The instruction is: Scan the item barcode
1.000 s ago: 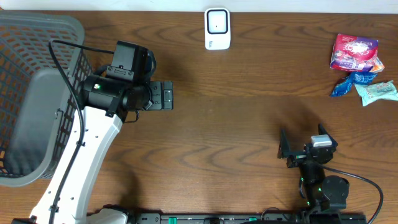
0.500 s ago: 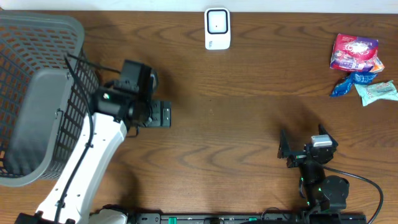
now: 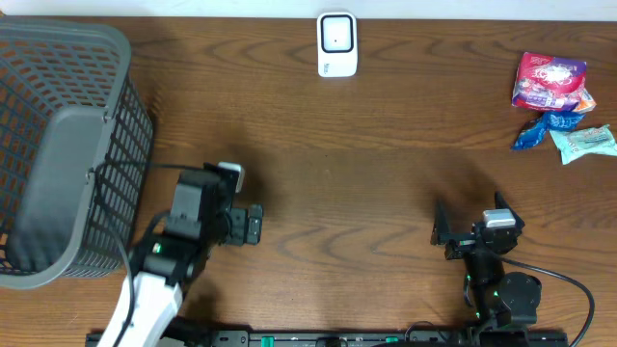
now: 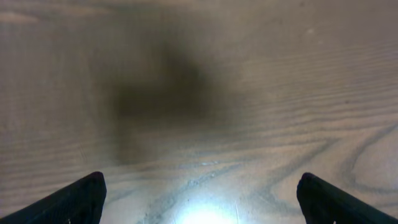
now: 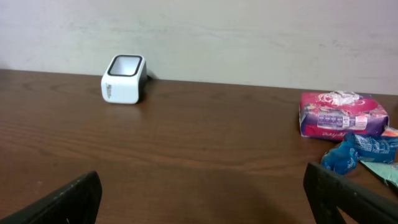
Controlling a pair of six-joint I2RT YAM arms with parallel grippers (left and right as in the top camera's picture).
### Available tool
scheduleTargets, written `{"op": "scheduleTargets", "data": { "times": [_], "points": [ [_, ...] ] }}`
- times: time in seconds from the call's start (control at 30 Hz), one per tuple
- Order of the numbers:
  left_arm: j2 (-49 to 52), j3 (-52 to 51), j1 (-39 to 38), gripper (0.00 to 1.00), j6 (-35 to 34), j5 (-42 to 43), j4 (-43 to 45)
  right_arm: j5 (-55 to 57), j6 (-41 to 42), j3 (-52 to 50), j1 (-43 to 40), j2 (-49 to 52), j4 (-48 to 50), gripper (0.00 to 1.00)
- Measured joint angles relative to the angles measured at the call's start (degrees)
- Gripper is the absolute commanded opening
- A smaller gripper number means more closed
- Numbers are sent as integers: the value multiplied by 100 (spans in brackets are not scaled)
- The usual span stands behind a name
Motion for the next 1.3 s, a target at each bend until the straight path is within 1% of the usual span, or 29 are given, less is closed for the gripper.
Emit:
{"op": "scheduleTargets", "data": {
  "times": [0.23, 0.33, 0.53, 0.7, 1.0, 1.2, 1.3],
  "points": [
    [-1696, -1169, 0, 98, 61, 0, 706, 4, 0, 0, 0, 0, -2, 99],
    [-2269, -1620, 0, 98, 63, 2, 1106, 7, 0, 0, 0, 0, -2, 99],
    [-2640, -2085, 0, 98, 63, -9, 1716, 7, 0, 0, 0, 0, -2, 99],
    [-3106, -2216, 57, 98, 63, -26, 1930, 7, 0, 0, 0, 0, 0, 99],
    [-4474, -2938, 579, 98, 55, -28, 2024, 7, 0, 0, 0, 0, 0, 99],
    [-5016, -3292, 761, 98, 55, -44, 2804, 7, 0, 0, 0, 0, -2, 99],
    [-5206, -3327, 894, 98, 55, -46, 2874, 7, 0, 0, 0, 0, 0, 99]
  ]
}}
